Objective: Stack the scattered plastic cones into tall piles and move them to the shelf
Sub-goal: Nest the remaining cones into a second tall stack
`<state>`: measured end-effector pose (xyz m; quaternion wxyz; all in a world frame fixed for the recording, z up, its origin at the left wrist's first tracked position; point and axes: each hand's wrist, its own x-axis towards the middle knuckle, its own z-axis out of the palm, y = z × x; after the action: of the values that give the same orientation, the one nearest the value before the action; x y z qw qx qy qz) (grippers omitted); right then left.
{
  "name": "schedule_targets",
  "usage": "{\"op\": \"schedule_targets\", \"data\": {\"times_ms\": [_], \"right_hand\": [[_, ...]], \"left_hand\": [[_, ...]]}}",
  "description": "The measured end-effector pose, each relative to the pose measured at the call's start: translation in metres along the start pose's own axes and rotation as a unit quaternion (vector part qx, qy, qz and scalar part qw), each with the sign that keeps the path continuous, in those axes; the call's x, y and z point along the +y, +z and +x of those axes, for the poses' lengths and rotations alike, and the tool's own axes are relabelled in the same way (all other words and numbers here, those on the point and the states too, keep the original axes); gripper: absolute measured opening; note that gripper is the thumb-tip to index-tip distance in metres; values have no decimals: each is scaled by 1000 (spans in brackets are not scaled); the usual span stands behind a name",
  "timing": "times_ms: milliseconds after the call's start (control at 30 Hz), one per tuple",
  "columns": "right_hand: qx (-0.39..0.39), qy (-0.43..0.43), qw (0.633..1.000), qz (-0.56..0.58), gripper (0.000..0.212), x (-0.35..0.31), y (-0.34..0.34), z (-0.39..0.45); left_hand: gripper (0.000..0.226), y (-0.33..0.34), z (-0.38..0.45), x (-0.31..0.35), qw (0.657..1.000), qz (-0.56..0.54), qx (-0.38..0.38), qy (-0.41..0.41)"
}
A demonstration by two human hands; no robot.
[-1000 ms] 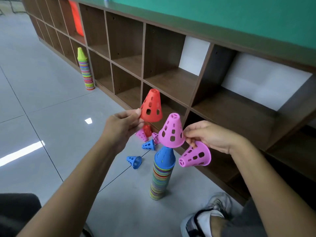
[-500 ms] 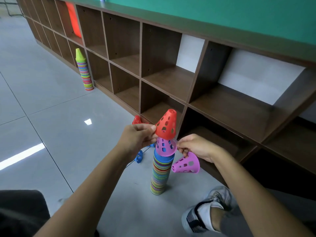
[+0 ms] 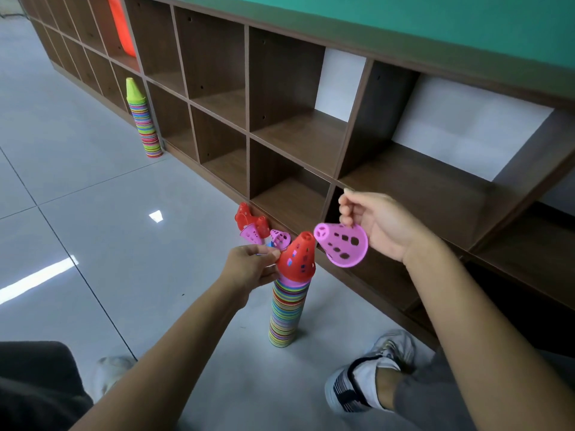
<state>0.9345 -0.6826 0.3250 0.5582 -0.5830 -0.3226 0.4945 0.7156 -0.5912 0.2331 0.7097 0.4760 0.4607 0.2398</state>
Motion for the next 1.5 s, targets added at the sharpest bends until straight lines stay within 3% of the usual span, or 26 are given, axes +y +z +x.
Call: {"op": "schedule_targets", "data": {"times_ms": [200, 300, 433, 533, 600, 833, 1000, 1067, 1167, 1233, 1367, 1500], "right_hand": [[45, -50, 986, 156, 22, 2, 51, 3], [64, -75, 984, 147, 18, 14, 61, 7], [32, -77, 993, 82, 5, 29, 52, 12], [3, -71, 993, 91, 30, 39, 41, 15], [-19, -67, 996, 59, 43, 46, 34, 16], [-59, -60, 991, -108, 40, 58, 17, 13], [-24, 5, 998, -65, 31, 94, 7, 23], [-23, 69, 996, -44, 45, 117, 7, 25], [-15, 186, 982, 5, 85, 156, 12, 26], [-13, 249, 967, 48, 93, 180, 15, 27], [-25, 255, 960, 115, 60, 200, 32, 22], [-20, 255, 959, 120, 54, 206, 49, 25]], "left_hand": [[12, -1, 4, -8, 998, 52, 25, 11], [15, -4, 3, -7, 995, 82, 39, 31], [21, -5, -1, 0, 974, 106, 78, 186], [30, 1, -8, 11, 948, 119, 29, 293], [45, 8, -12, 14, 938, 141, -9, 317], [56, 25, -8, -5, 915, 234, 4, 328], [46, 26, -6, -24, 910, 256, 0, 326], [46, 25, -6, -30, 913, 263, -17, 313], [53, 22, -6, -43, 925, 256, -56, 276], [59, 19, -5, -49, 928, 249, -60, 271], [69, 10, -6, -53, 926, 257, -43, 274], [64, -9, -5, -54, 926, 259, -16, 275]]}}
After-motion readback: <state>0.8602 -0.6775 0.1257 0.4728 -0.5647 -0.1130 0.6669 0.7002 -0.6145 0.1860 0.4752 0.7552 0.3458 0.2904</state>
